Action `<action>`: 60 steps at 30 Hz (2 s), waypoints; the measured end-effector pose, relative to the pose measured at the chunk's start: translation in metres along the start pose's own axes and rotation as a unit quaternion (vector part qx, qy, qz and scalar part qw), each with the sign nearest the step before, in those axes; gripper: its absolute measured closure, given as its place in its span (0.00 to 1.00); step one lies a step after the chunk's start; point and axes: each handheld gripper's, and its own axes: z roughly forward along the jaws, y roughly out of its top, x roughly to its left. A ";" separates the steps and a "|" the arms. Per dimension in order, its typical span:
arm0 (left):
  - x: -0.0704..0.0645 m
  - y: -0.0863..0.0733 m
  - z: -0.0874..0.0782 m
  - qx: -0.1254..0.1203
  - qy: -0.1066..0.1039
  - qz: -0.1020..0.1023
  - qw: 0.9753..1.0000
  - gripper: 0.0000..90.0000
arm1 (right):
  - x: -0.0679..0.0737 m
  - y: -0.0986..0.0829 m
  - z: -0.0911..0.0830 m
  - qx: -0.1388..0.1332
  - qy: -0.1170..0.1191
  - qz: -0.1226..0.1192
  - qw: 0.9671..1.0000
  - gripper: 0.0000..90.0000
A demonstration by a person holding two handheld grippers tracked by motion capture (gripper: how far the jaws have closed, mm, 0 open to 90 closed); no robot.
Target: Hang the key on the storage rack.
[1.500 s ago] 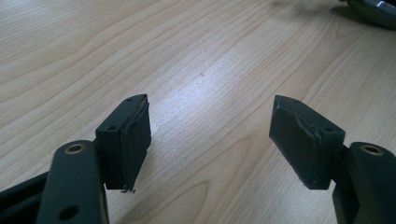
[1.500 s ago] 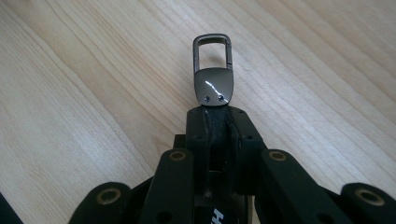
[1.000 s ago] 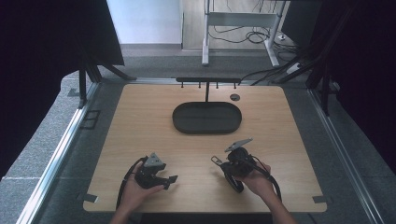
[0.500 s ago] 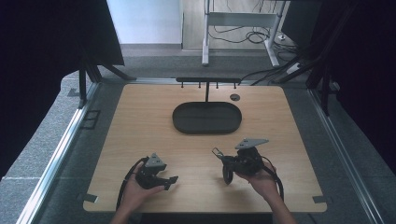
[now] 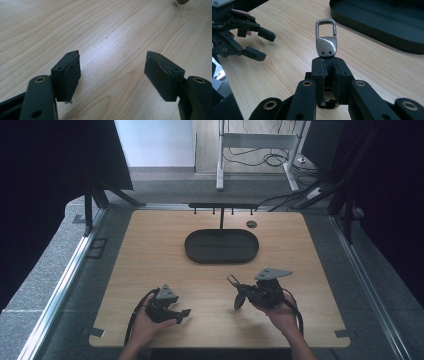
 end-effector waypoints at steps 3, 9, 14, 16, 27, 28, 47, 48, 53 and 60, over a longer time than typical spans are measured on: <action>0.000 0.000 0.001 0.000 0.000 0.001 1.000 0.33 | 0.000 0.001 -0.001 -0.004 -0.004 -0.002 1.000 0.90; -0.001 0.000 0.000 -0.001 0.004 0.000 1.000 0.33 | -0.002 0.004 -0.006 -0.023 -0.006 0.001 1.000 0.90; 0.002 0.000 -0.004 -0.008 0.006 -0.008 1.000 0.33 | -0.001 0.007 -0.005 -0.026 -0.018 -0.011 0.999 0.90; 0.003 0.000 -0.005 -0.010 0.005 -0.010 1.000 0.33 | -0.001 0.008 -0.004 -0.027 -0.016 -0.013 0.999 0.90; 0.007 0.001 -0.014 -0.026 0.017 -0.016 0.999 0.34 | 0.001 0.021 -0.001 -0.042 -0.014 -0.021 0.999 0.90; 0.007 0.001 -0.014 -0.026 0.017 -0.016 0.999 0.34 | 0.001 0.023 -0.001 -0.043 -0.014 -0.022 0.999 0.90; 0.005 0.000 -0.014 -0.024 0.013 -0.013 1.000 0.34 | -0.009 0.038 0.008 -0.060 -0.025 -0.010 0.998 0.90; 0.006 0.001 -0.014 -0.027 0.014 -0.015 0.999 0.34 | -0.010 0.039 0.008 -0.061 -0.025 -0.011 0.998 0.90; 0.007 0.001 -0.013 -0.023 0.014 -0.014 1.000 0.34 | -0.014 0.044 0.011 -0.069 -0.029 -0.004 0.997 0.90; 0.004 0.002 -0.013 -0.024 0.010 -0.009 1.000 0.34 | -0.018 0.055 0.011 -0.083 -0.035 0.003 0.996 0.90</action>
